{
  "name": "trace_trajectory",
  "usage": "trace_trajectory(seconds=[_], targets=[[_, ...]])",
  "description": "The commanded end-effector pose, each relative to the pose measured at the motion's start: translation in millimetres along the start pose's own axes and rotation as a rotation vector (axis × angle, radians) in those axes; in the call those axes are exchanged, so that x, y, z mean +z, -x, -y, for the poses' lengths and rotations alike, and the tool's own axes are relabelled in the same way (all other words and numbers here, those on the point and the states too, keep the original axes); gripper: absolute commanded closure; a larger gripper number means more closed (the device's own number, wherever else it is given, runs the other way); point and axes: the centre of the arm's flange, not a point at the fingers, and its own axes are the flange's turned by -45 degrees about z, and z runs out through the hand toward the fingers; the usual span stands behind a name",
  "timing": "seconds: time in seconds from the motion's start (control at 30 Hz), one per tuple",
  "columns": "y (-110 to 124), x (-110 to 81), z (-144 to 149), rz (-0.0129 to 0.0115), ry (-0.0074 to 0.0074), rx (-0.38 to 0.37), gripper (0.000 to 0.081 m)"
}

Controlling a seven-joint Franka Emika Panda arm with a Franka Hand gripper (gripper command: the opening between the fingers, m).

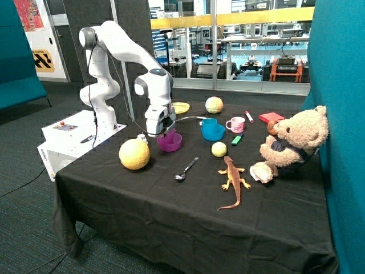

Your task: Match the cups with the appropriate bowls

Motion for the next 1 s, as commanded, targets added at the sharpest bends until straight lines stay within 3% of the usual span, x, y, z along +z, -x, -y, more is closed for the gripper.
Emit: trace_trajectory(seconds=[0.0, 0.57, 0.97], targets=[[1.2, -1.8, 2.2, 0.0018, 0.0006, -0.009, 0.0], [9.0, -7.0, 0.9, 0.0018, 0.0006, -0.011, 0.0], [17.0, -38.1, -3.5, 0.0018, 0.0006, -0.024, 0.0]])
